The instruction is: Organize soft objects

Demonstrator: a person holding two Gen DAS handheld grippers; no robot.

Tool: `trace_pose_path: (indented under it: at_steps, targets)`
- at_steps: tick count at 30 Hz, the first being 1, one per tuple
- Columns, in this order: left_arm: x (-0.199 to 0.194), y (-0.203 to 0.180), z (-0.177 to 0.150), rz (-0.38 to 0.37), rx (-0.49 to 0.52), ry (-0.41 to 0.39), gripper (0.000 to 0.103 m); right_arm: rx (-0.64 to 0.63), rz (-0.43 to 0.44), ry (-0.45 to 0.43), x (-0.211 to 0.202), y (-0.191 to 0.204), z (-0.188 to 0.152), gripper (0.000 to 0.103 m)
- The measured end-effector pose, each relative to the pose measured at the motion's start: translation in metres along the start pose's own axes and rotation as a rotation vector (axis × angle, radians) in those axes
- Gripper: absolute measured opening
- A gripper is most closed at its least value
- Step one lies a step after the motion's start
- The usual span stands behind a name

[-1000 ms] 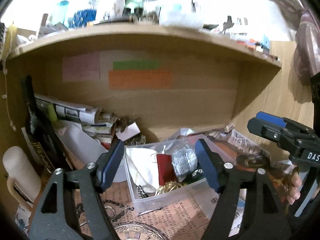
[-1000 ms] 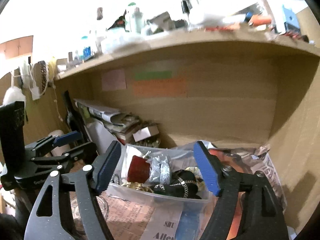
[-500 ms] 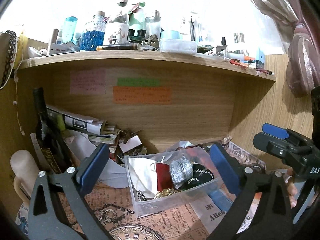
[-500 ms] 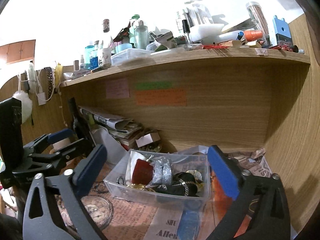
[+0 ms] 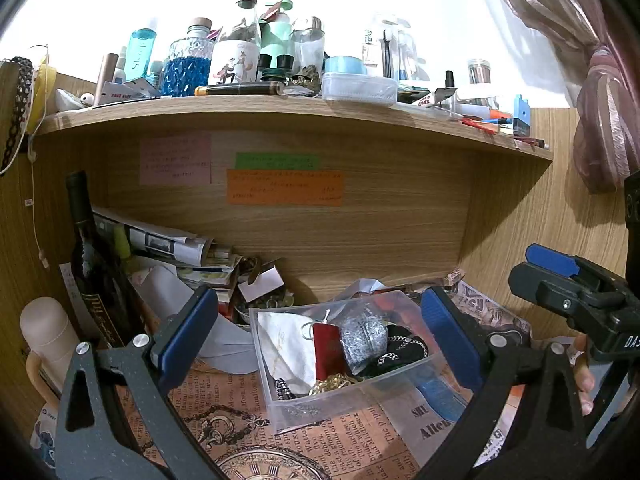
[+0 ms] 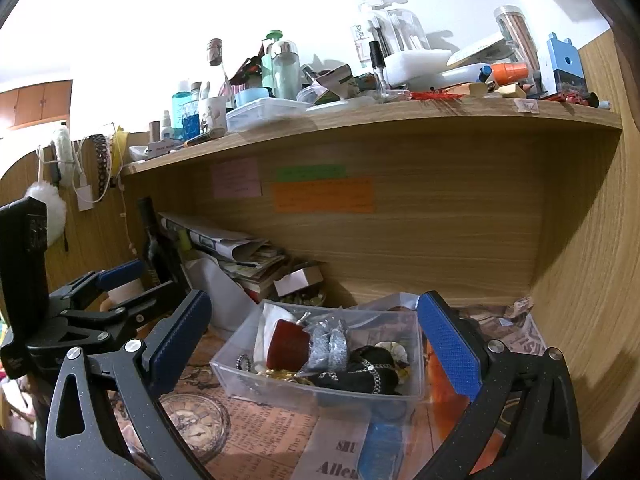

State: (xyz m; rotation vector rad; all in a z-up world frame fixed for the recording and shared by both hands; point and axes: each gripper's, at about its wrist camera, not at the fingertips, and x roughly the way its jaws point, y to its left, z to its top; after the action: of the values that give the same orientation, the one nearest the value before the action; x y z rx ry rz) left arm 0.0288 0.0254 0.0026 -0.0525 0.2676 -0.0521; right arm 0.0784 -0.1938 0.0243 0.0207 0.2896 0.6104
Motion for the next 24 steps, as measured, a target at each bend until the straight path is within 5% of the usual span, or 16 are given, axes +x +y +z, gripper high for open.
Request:
trace_pose_path:
  at_steps: [24]
  targets:
    - [-0.0029,-0.0001,-0.0009,0.008,0.004,-0.006,0.103,0.001,0.005,-0.006,-0.0018,0.0023,0.0005,0.103]
